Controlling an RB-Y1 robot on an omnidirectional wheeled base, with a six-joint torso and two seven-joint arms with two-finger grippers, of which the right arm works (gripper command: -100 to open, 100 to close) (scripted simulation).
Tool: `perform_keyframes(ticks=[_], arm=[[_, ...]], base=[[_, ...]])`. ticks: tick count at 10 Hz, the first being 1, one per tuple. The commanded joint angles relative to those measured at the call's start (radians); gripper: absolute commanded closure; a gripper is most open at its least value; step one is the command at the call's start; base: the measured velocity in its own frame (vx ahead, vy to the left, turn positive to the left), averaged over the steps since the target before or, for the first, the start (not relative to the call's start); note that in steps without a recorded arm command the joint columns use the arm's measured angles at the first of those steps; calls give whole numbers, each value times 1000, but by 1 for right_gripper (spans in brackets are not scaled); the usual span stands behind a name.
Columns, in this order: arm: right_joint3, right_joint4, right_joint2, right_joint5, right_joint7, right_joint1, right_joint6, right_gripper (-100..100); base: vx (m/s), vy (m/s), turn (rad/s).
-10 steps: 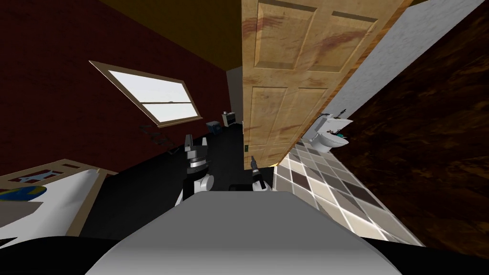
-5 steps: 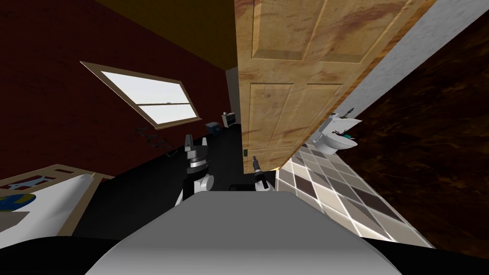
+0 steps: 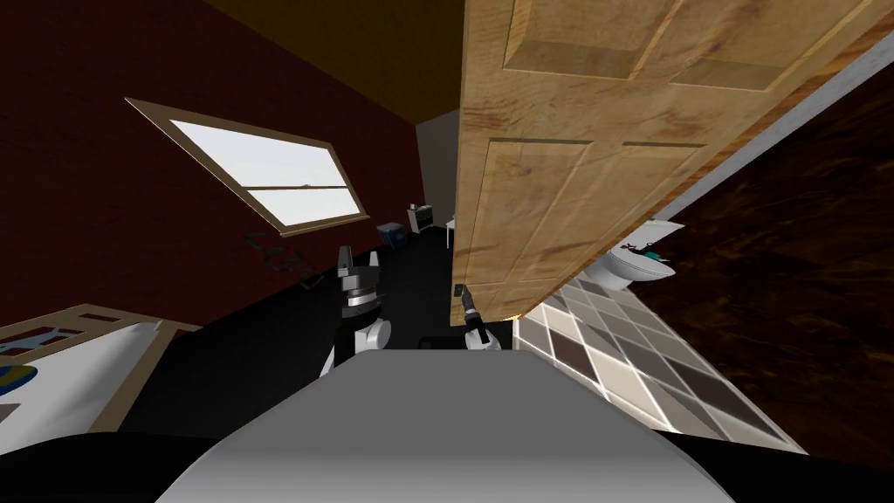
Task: Push the door open
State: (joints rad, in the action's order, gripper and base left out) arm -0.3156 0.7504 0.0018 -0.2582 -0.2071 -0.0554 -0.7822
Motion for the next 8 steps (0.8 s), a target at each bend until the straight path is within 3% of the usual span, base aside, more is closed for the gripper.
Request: perform_keyframes(ticks=[1,2,7,8], arm=[[0,0,0,0,0,0,0,-100],[0,0,0,0,0,0,0,100],[0,0,0,0,0,0,0,100],[19,-1,-17,-10,-5,-2,1,100]], base=[[72,54,-6],[-15,-6,-8],[-13,-10,6],[102,88,-78]])
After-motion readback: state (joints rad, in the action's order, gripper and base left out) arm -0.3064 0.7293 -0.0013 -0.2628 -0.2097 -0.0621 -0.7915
